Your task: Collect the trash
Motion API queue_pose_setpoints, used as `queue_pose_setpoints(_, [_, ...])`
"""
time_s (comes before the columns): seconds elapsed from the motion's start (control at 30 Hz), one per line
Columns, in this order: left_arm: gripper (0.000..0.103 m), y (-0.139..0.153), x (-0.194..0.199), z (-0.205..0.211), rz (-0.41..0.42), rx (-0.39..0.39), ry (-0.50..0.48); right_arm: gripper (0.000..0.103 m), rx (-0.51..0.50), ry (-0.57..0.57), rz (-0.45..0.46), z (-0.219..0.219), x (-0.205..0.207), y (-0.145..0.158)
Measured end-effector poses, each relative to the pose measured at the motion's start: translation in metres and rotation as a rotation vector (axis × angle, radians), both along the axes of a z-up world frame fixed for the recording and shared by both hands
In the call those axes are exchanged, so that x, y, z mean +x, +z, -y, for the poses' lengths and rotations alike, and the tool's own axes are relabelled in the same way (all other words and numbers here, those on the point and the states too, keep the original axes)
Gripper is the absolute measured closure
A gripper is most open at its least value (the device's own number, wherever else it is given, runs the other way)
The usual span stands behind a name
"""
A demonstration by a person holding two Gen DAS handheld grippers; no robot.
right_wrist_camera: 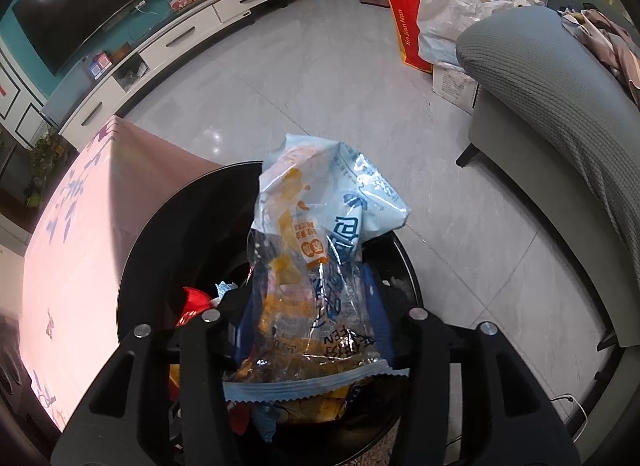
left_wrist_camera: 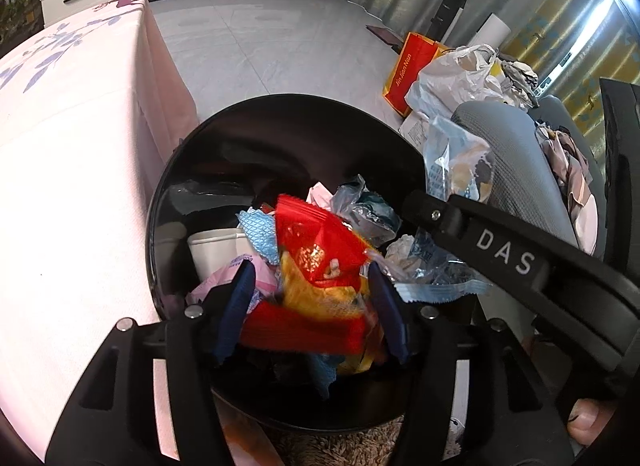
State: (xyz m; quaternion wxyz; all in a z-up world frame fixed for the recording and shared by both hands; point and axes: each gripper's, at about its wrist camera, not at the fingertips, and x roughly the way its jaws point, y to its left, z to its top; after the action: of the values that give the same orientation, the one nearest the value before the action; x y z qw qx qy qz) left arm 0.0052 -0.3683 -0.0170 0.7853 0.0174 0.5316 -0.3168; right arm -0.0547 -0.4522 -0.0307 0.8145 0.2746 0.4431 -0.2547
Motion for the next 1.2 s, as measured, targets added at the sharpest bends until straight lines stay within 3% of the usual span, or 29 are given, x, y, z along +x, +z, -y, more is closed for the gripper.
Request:
queue_pose_setpoints(0.5, [0.02,0.02,-0.008,-0.008,0.049,-0.015,0.008,0.028,0.045,-0.01,0.078,0.004,-0.01,0.01])
queue_pose_setpoints(0.63, [0.012,0.037,-0.013,-0.017,0.117,-0.015,0.027,0.024,0.05,-0.007,0.143,0.004,-0.018,0.023])
queue_pose_setpoints(0.83, [0.003,0.074,-0.029,-0.037,0.251,-0.033,0.056,0.003,-0.001,-0.038,0.28,0.002,-0.046,0.056])
queue_pose_setpoints(1.07, [0.003,0.11,-0.05,-0.061,0.386,-0.049,0.095,0.003,-0.12,-0.037,0.318,-0.003,-0.067,0.082])
queue_pose_setpoints(1.2, [0.003,0.115,-0.058,-0.067,0.388,-0.047,0.099,0.003,-0.153,-0.035,0.319,-0.005,-0.071,0.086])
